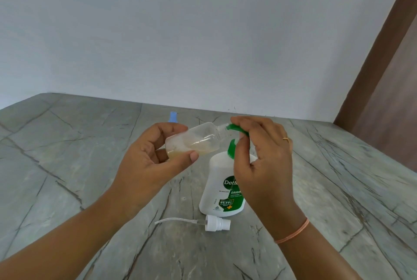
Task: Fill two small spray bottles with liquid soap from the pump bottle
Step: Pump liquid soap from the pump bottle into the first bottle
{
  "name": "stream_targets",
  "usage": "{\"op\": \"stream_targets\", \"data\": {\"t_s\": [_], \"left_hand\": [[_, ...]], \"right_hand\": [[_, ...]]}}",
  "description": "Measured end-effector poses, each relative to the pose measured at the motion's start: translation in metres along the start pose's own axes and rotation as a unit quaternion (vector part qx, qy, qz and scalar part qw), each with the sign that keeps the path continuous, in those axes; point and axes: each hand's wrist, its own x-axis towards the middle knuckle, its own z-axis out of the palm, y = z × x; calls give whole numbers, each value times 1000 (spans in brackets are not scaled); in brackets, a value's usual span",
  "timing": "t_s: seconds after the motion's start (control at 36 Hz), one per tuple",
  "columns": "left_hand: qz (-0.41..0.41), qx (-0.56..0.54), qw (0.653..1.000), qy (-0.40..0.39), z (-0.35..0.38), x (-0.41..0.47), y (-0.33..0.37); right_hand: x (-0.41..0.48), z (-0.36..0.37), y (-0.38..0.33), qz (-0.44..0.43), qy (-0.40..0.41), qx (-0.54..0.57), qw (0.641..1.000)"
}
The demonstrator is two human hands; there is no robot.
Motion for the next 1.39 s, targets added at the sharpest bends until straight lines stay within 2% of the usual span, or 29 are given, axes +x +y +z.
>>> {"op": "stream_targets", "data": {"t_s": [0.28, 0.58, 0.97, 1.39], "left_hand": [[-2, -9, 1000, 3, -6, 1, -3], [14, 3, 1000, 2, 0, -1, 1], [16, -3, 1000, 0, 1, -1, 2], [18, 3, 1000, 2, 0, -2, -1]], "right_hand": [[-12, 13, 7, -23, 33, 27, 999], [-5, 3, 2, 3, 12, 12, 1000], [-9, 7, 6, -25, 29, 18, 999], [-7, 0, 1, -16, 4, 1, 1000]]}}
